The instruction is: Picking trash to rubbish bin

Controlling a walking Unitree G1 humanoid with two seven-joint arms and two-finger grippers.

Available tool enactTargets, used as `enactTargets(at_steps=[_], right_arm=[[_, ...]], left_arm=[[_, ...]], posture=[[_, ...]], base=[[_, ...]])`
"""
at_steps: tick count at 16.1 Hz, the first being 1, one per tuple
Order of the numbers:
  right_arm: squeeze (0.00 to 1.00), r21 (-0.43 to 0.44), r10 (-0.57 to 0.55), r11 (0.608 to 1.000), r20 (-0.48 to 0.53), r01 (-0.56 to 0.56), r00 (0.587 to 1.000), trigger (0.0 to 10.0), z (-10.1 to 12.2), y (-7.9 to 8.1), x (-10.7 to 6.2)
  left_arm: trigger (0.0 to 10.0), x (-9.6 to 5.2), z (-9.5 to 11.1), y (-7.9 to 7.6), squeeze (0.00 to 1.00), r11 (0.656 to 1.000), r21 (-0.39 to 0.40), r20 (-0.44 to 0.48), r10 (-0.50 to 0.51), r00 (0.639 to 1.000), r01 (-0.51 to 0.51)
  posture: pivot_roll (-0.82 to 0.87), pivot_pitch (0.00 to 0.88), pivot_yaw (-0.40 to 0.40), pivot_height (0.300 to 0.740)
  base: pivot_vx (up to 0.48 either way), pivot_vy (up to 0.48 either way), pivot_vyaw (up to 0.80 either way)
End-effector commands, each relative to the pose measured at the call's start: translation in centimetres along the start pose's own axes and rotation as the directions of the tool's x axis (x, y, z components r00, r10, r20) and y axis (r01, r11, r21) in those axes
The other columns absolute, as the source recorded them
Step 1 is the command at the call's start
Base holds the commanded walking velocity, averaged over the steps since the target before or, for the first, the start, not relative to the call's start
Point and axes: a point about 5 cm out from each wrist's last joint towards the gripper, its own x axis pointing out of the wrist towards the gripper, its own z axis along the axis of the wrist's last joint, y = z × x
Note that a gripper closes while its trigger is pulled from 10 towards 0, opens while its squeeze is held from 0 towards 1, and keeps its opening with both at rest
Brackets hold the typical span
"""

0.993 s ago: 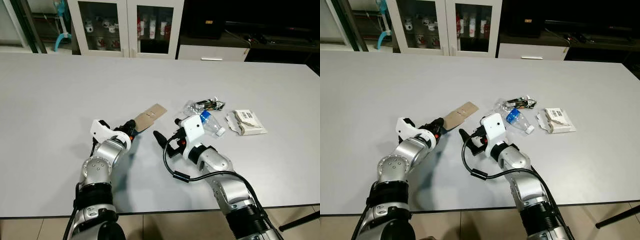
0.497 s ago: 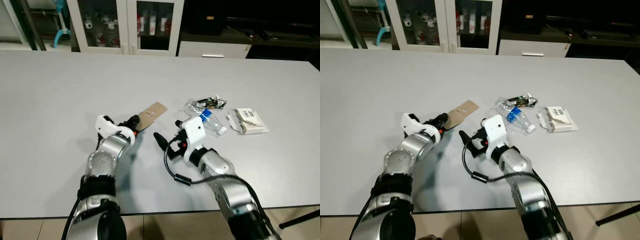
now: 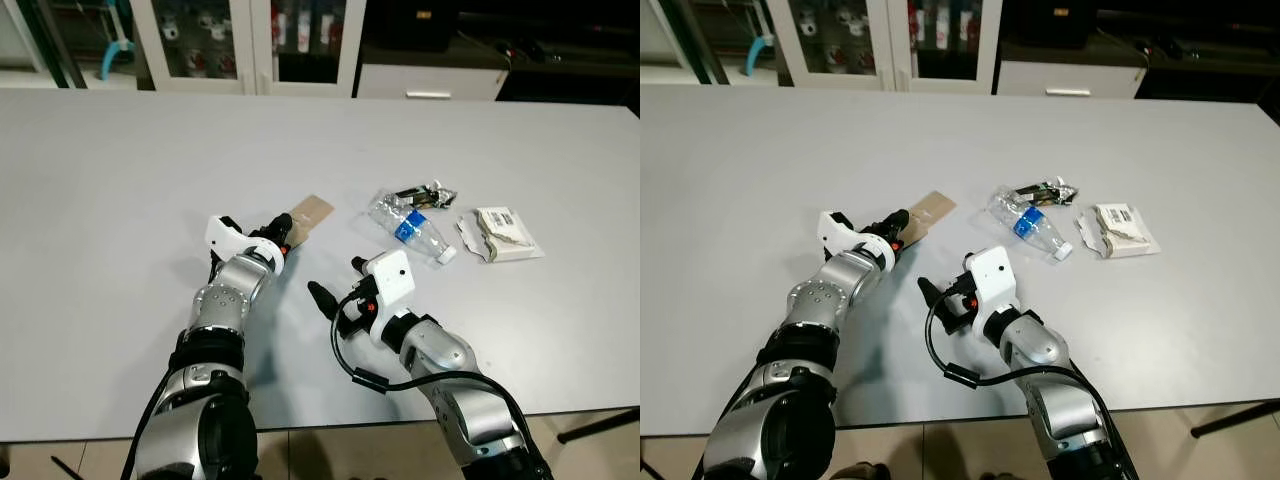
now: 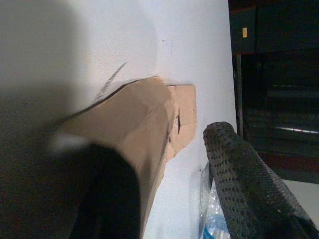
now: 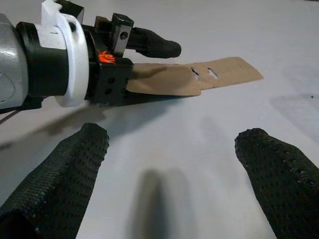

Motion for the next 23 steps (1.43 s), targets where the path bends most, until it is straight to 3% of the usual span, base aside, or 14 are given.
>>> enactTargets(at_steps=[1,2,4,23], right_arm=[[0.0,0.009,-0.002,1.0,0.003,0.002,1.0,10.0,0.2,0.2,-0.5],[0.0,0.011,-0.002,1.0,0.003,0.002,1.0,10.0,0.2,0.2,-0.5],[0.0,0.015,-0.007,1.0,-0.005,0.007,1.0,10.0,0.1,0.2,-0.6],[0.0,0.018,0.0,1.0,0.012,0.0,1.0,10.0,0.6,0.0,0.2]], left_arm=[[10.0,0.1,-2.1,2.5,0.0,0.993,0.004,-0.075,0.119,0.99,-0.119],[10.0,0.1,-2.0,2.4,0.0,0.993,0.005,-0.073,0.118,0.99,-0.118],[0.0,0.2,-1.7,2.5,0.0,0.992,0.017,-0.056,0.125,0.991,-0.124],[0.0,0.4,-1.0,2.7,0.0,0.991,0.054,-0.014,0.121,0.993,-0.12]], posture=[[-0.13,0.17,-0.055,0.74],[-0.13,0.171,-0.054,0.74],[-0.13,0.172,-0.053,0.74],[-0.1,0.141,-0.049,0.74]], base=[[0.0,0.0,0.0],[0.0,0.0,0.0],[0.0,0.0,0.0],[0.0,0.0,0.0]])
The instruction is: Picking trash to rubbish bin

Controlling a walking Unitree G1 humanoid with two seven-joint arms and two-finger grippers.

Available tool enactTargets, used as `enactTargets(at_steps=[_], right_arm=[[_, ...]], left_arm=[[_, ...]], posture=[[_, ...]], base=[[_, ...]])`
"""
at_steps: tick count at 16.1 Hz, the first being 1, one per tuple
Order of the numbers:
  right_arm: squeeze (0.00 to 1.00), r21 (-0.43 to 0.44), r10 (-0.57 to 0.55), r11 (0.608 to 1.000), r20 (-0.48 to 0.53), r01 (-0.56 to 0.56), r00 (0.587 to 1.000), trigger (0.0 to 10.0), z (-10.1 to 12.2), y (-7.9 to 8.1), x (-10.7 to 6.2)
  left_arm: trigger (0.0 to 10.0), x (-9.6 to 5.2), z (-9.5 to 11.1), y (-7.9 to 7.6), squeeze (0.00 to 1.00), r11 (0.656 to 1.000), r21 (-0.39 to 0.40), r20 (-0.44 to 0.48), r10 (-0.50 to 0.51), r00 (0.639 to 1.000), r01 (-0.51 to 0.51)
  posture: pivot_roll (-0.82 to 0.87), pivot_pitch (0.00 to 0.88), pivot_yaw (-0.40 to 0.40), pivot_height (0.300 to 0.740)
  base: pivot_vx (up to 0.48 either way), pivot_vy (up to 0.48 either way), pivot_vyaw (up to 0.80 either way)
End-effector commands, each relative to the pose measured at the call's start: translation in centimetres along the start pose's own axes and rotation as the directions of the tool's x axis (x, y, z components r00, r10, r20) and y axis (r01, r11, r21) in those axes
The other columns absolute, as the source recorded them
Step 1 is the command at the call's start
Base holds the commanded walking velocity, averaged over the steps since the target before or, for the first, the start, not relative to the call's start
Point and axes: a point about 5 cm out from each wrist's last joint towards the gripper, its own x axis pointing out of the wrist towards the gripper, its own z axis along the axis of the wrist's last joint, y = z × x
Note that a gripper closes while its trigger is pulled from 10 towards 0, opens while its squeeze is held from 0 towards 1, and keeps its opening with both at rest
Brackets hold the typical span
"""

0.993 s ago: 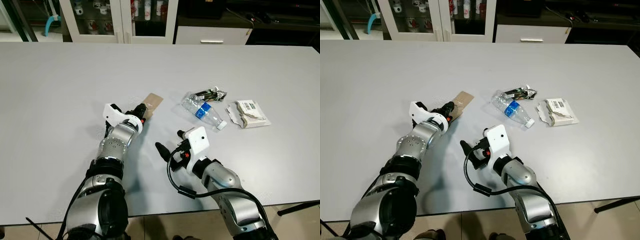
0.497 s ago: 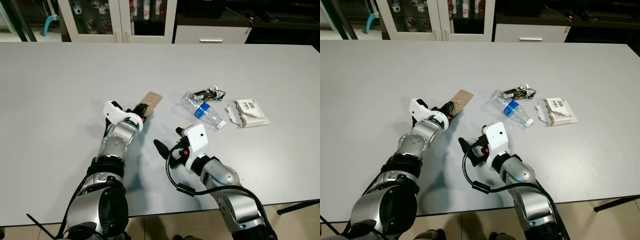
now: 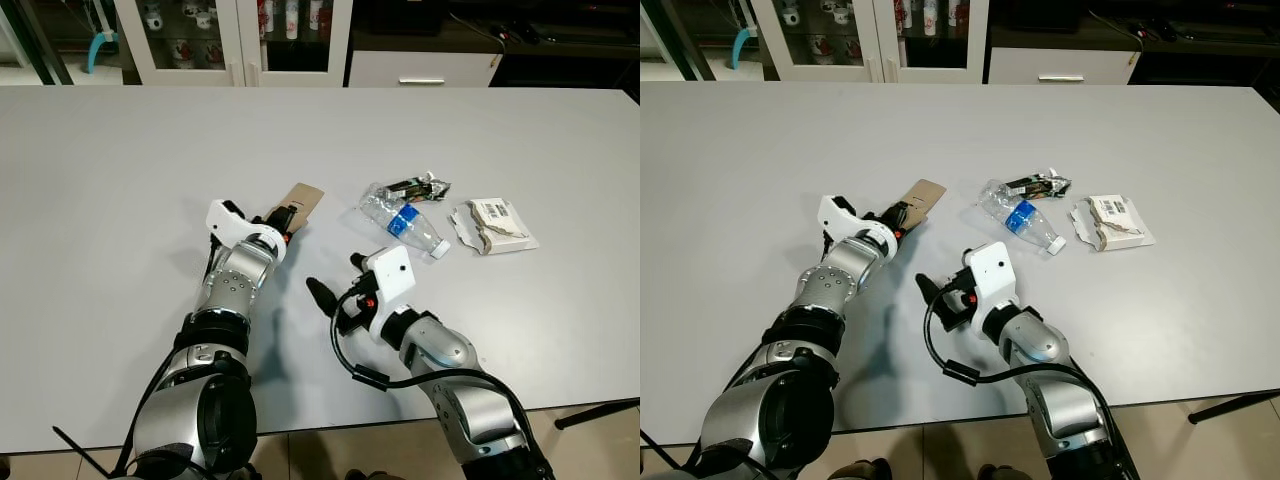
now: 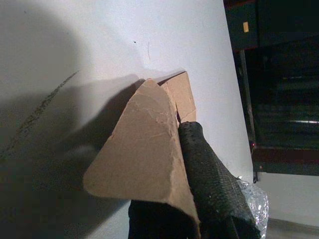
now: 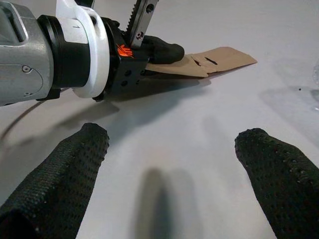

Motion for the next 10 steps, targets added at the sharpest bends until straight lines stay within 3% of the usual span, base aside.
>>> enactTargets(at_steps=[1,4,6,7,8,9,10], right_arm=[[0.0,0.008,-0.008,1.0,0.004,0.008,1.0,10.0,0.0,-0.2,0.0],[0.0,0.008,-0.009,1.0,0.005,0.009,1.0,10.0,0.1,-0.3,0.2],[0.0,0.005,-0.009,1.0,0.007,0.009,1.0,10.0,0.1,-0.4,0.4],[0.0,0.004,-0.015,1.0,0.015,0.015,1.0,10.0,0.3,-0.6,0.5],[0.0,0.004,-0.017,1.0,0.016,0.017,1.0,10.0,0.3,-0.7,0.6],[0.0,0.001,-0.017,1.0,0.019,0.017,1.0,10.0,0.4,-0.7,0.8],[0.0,0.0,-0.017,1.0,0.02,0.017,1.0,10.0,0.4,-0.7,0.8]], left_arm=[[0.0,-0.5,-2.1,3.5,0.0,0.992,-0.016,-0.082,0.127,0.988,-0.129],[0.0,-0.4,-2.0,3.4,0.0,0.992,-0.009,-0.077,0.125,0.989,-0.126],[0.0,-0.3,-1.4,2.8,0.0,0.994,0.04,-0.037,0.102,0.994,-0.1],[0.0,-0.4,0.3,0.9,0.0,0.982,0.185,0.07,0.013,0.997,-0.025],[3.2,-0.4,0.8,0.4,0.0,0.973,0.228,0.101,-0.007,0.995,-0.017],[10.0,-0.8,2.2,-0.9,0.0,0.924,0.381,0.18,-0.065,0.982,-0.009],[10.0,-0.9,2.5,-1.2,0.0,0.905,0.425,0.196,-0.085,0.977,-0.006]], posture=[[-0.1,0.139,-0.048,0.74],[-0.1,0.13,-0.045,0.74],[-0.09,0.12,-0.043,0.74],[-0.09,0.113,-0.041,0.74],[-0.09,0.111,-0.041,0.74],[-0.08,0.101,-0.04,0.74],[-0.07,0.099,-0.041,0.74]], base=[[0.0,0.0,0.0],[0.0,0.0,0.0],[0.0,0.0,0.0],[0.0,0.0,0.0],[0.0,0.0,0.0],[0.0,0.0,0.0],[0.0,0.0,0.0]])
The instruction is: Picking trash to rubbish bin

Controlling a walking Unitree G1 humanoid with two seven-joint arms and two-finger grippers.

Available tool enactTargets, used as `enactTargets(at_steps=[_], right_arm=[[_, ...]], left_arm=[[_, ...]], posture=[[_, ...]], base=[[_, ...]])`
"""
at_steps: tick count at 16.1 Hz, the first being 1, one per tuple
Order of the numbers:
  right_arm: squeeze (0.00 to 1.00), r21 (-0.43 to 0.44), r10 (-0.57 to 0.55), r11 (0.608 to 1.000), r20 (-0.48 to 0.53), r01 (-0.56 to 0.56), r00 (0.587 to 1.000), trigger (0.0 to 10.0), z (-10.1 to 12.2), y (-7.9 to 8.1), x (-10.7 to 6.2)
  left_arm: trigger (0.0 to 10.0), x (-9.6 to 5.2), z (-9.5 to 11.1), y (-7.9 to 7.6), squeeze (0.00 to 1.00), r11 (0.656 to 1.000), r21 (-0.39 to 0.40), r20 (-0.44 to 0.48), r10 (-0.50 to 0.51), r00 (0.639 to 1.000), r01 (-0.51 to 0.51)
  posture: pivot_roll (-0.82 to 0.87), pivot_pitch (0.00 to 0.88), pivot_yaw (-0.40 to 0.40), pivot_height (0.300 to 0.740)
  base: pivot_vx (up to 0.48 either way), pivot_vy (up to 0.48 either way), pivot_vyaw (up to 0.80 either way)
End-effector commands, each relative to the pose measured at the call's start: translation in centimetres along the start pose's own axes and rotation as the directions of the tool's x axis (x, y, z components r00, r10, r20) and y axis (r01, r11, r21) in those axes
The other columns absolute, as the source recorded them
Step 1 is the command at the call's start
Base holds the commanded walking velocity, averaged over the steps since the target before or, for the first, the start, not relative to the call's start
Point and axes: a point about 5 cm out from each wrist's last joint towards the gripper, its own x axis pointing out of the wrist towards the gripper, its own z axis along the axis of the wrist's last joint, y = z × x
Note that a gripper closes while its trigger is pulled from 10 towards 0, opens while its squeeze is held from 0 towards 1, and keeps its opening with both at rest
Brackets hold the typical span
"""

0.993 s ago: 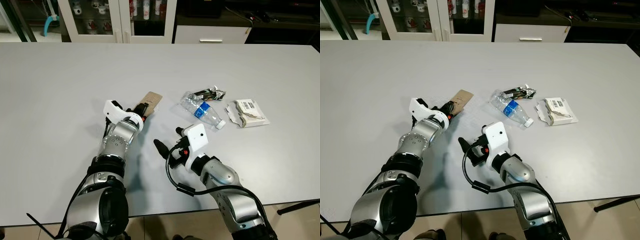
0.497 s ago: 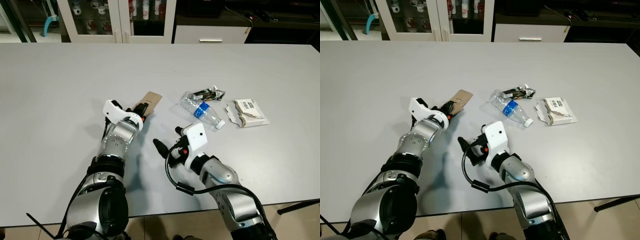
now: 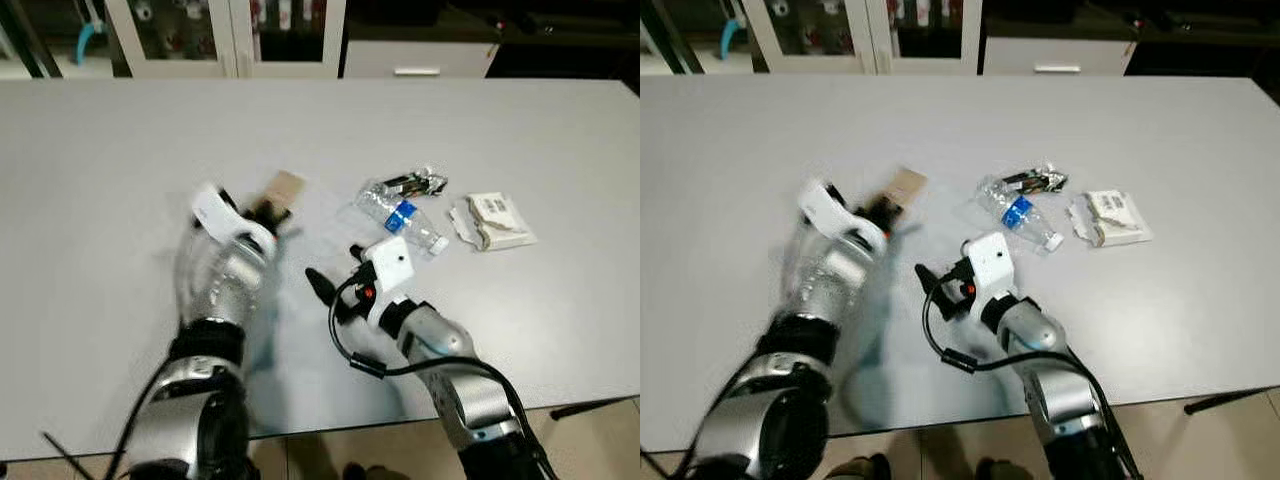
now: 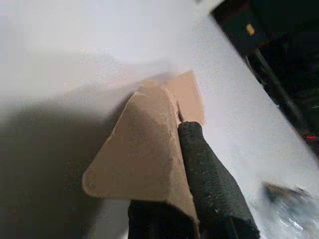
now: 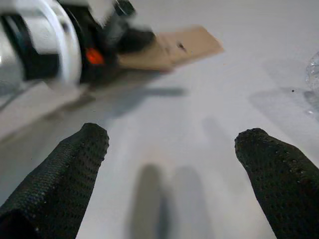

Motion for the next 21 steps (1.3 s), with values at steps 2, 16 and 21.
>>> enactTargets(at_steps=[2,16,21], right_arm=[[0.0,0.008,-0.007,1.0,0.006,0.007,1.0,10.0,-0.1,-0.2,0.1],[0.0,0.032,-0.343,0.939,0.21,0.344,0.916,10.0,3.1,-5.0,0.7],[0.0,0.052,-0.443,0.894,0.25,0.445,0.861,10.0,3.5,-6.3,0.4]], left_arm=[[10.0,-0.2,0.9,-0.8,0.0,0.992,0.123,0.056,-0.035,0.998,0.027],[10.0,-3.1,1.2,-0.8,0.0,0.682,0.731,0.201,-0.192,0.961,-0.017],[10.0,-3.7,1.1,-0.1,0.0,0.659,0.75,0.23,-0.19,0.954,-0.05]], posture=[[-0.06,0.088,-0.041,0.74],[-0.04,0.037,-0.03,0.74],[-0.03,0.017,-0.044,0.74]], base=[[0.0,0.0,0.0],[0.0,0.0,0.0],[0.0,0.0,0.0]])
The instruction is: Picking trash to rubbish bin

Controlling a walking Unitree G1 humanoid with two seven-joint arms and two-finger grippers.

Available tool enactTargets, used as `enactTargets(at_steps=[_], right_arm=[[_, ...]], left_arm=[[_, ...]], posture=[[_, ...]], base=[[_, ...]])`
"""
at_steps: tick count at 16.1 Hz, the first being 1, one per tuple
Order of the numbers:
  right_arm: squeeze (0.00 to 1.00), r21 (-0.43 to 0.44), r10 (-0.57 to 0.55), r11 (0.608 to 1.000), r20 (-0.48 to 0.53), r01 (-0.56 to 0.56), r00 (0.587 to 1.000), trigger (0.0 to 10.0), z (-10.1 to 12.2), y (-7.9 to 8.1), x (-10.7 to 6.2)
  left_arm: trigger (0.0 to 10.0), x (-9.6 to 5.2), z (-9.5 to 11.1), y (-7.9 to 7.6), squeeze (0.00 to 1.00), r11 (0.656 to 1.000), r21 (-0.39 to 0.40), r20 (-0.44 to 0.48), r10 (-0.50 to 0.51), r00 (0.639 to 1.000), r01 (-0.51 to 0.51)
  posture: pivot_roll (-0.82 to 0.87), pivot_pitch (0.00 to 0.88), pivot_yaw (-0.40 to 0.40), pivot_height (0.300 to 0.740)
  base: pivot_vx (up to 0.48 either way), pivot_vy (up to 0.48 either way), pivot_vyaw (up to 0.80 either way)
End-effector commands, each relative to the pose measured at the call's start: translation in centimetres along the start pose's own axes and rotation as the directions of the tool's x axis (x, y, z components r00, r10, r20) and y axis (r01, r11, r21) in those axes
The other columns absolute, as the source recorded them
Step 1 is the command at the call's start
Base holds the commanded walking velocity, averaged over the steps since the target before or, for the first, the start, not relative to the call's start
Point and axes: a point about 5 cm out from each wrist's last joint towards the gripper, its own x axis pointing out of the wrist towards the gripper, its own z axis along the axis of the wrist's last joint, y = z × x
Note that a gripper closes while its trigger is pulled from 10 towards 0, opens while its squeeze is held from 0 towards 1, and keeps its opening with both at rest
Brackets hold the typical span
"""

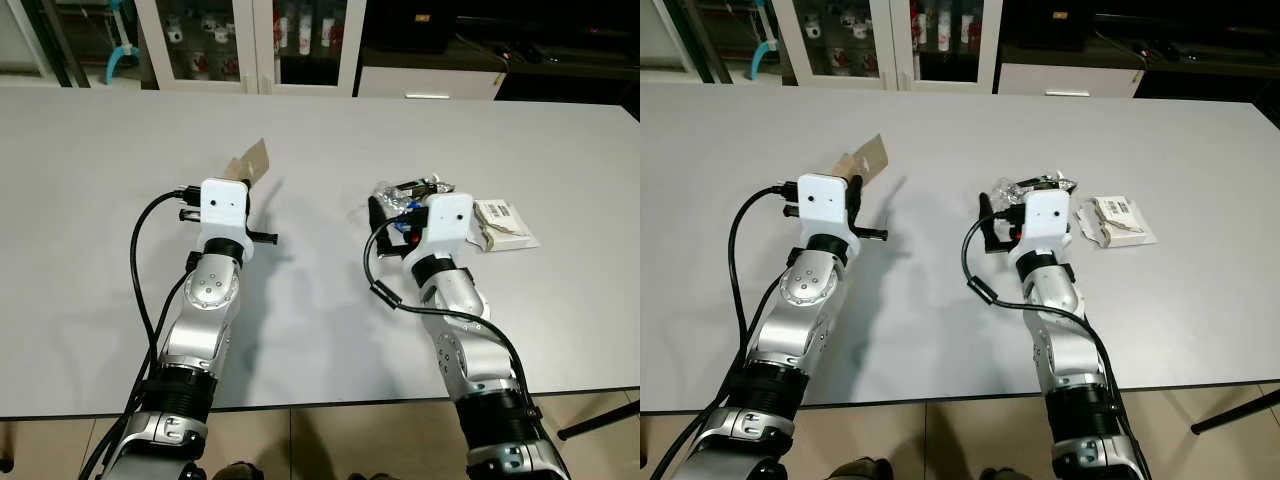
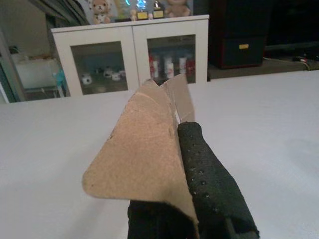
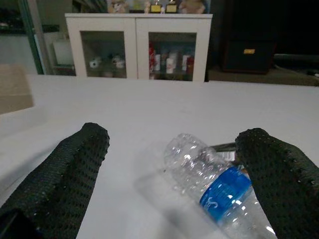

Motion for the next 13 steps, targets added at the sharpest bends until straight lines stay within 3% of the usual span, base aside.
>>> enactTargets(at_steps=[1,3,4,13], right_arm=[[0.0,-0.005,-0.02,1.0,0.017,0.02,1.0,10.0,0.15,-0.38,0.12],[0.0,-0.006,-0.034,0.999,0.017,0.034,0.999,10.0,0.0,-0.51,0.26],[0.0,-0.004,-0.041,0.999,0.021,0.041,0.999,10.0,0.04,-0.62,0.32],[0.0,0.011,-0.047,0.999,0.033,0.046,0.998,10.0,-0.25,-0.68,0.1]], left_arm=[[10.0,-0.13,0.27,-0.01,0.0,1.0,0.01,0.02,0.01,1.0,-0.01],[10.0,-0.09,0.5,0.09,0.0,1.0,0.006,0.039,0.018,0.999,-0.018],[10.0,-0.11,0.55,0.04,0.0,0.999,0.041,0.044,0.011,0.999,-0.013],[10.0,-0.25,0.54,-0.34,0.0,1.0,0.008,0.051,0.006,0.999,-0.007]], posture=[[-0.03,0.013,-0.046,0.74],[-0.02,0.004,-0.045,0.74],[-0.02,0.0,-0.043,0.74],[-0.03,0.0,-0.036,0.74]], base=[[0.0,0.0,0.0],[0.0,0.0,0.0],[0.0,0.0,0.0],[-0.256,0.0,0.0]])
